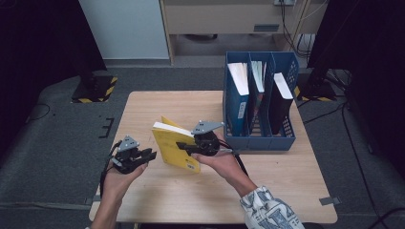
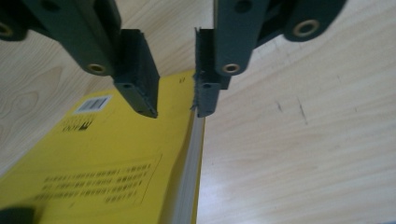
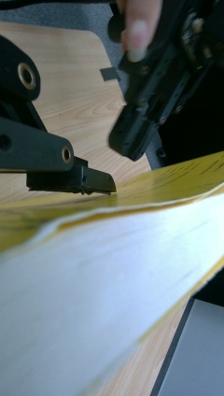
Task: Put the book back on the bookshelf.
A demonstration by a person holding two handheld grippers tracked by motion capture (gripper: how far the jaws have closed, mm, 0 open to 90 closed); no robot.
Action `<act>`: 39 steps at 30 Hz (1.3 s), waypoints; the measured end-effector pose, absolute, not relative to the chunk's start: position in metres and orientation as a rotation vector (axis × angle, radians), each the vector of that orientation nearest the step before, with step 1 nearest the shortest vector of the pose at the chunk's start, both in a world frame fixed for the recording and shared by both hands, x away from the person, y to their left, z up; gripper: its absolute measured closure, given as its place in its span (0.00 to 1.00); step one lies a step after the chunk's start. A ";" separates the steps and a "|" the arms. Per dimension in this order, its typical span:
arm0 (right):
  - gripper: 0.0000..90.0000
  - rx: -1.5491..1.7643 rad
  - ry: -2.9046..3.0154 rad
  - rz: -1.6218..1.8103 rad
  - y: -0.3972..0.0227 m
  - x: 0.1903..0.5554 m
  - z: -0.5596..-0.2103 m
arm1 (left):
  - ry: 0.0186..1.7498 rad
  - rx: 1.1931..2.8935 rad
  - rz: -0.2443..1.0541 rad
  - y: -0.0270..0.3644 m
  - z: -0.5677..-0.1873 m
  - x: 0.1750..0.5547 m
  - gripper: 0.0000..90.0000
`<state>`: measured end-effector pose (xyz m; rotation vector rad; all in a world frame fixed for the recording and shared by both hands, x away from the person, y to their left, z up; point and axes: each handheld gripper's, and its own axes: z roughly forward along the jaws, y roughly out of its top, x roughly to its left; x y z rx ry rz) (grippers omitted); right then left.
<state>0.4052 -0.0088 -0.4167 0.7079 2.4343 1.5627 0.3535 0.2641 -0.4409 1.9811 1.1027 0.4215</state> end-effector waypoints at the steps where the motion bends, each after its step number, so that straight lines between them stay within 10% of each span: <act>1: 0.74 0.708 2.434 1.563 -0.009 0.405 -0.417 | 1.110 1.980 0.422 0.264 -0.445 0.352 0.76; 17: 0.61 0.687 2.428 1.623 -0.011 0.400 -0.410 | 1.243 2.058 0.444 0.274 -0.502 0.357 0.19; 39: 0.61 0.666 2.413 1.633 -0.009 0.398 -0.409 | 1.217 2.119 0.423 0.276 -0.515 0.357 0.09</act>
